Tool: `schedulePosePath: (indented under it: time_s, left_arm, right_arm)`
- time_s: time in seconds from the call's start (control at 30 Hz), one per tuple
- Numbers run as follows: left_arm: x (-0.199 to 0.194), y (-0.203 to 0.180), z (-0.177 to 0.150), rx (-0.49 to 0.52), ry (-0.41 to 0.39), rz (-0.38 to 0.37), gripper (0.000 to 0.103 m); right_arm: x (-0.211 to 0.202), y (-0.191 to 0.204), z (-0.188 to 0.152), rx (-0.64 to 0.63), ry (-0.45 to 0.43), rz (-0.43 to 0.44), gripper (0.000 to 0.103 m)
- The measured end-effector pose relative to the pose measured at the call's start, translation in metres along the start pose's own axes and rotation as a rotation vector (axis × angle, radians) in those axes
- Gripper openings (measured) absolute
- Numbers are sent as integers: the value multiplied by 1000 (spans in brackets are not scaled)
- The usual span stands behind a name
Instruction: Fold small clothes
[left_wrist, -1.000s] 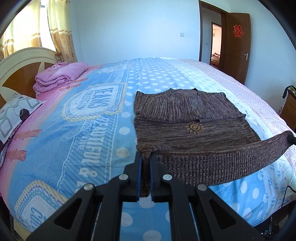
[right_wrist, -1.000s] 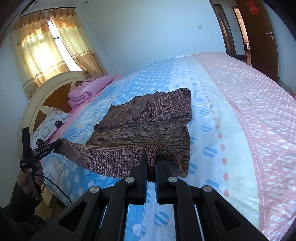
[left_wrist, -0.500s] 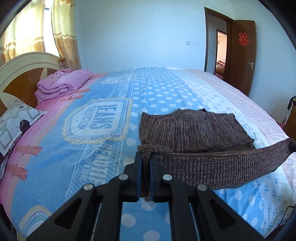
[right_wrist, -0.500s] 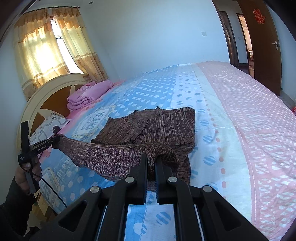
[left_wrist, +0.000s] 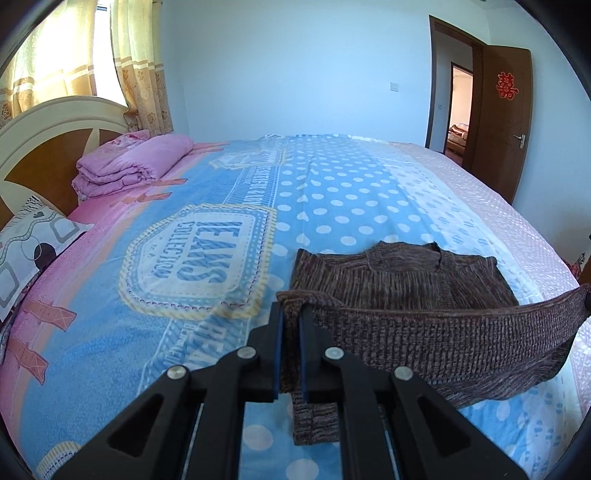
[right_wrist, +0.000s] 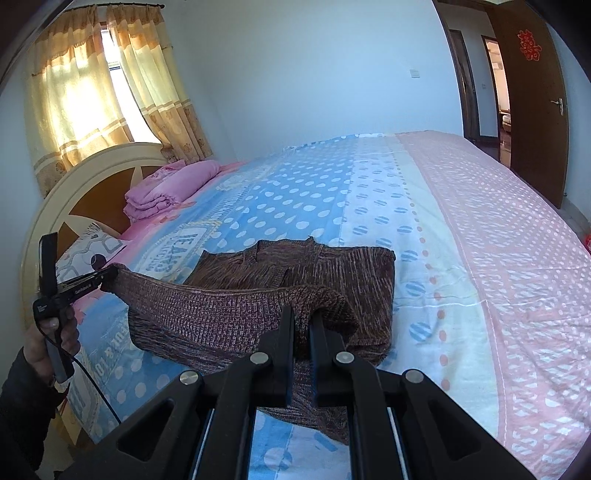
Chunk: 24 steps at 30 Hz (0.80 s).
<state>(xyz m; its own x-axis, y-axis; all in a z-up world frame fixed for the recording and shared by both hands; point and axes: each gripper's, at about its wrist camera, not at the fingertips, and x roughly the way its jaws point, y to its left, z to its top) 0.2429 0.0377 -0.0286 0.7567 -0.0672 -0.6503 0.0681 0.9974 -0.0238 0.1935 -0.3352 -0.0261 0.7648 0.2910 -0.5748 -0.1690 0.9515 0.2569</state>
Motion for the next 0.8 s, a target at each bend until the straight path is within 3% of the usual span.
schedulePosePath:
  time_s: [0.4, 0.8]
  left_arm:
    - [57, -9, 31, 11, 26, 42, 8]
    - [151, -37, 32, 103, 129, 104, 9]
  right_arm:
    - [58, -17, 36, 14, 31, -40, 6]
    - [156, -58, 53, 57, 142, -125, 6]
